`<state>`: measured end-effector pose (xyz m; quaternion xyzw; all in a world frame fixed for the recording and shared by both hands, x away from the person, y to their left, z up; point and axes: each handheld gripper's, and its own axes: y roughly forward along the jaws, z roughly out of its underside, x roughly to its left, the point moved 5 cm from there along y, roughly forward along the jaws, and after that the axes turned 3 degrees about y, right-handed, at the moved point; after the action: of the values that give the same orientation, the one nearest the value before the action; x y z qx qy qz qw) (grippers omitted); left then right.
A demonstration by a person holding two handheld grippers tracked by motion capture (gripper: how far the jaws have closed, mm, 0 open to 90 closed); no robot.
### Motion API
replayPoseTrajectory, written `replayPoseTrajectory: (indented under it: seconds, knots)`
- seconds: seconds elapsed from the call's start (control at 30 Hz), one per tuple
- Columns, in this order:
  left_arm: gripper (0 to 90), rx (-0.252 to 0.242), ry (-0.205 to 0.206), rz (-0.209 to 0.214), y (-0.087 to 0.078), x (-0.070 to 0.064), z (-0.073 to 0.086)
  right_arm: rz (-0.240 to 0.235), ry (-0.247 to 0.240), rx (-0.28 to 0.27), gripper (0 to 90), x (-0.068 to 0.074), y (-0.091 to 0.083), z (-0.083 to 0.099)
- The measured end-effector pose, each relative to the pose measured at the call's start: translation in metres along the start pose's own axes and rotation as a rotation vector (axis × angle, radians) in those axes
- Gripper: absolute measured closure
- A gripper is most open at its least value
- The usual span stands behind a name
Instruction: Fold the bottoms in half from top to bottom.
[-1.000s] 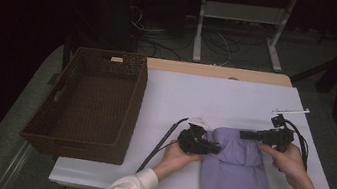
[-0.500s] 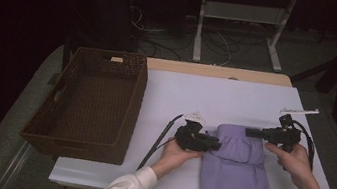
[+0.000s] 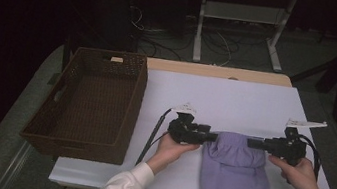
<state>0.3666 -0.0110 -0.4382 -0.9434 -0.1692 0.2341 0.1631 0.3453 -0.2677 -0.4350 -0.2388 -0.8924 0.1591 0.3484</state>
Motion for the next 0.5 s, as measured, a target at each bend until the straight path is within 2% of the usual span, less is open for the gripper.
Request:
replayPoseTrajectory:
  seconds: [0.33, 0.5]
  knots:
    - [46.8, -0.022, 0.002, -0.012, -0.007, 0.000, -0.005, -0.002, -0.025, 0.020, 74.2, 0.018, -0.007, 0.021]
    - [46.8, -0.021, 0.001, -0.014, -0.007, 0.000, -0.005, 0.005, -0.058, 0.056, 73.0, 0.028, -0.011, 0.036]
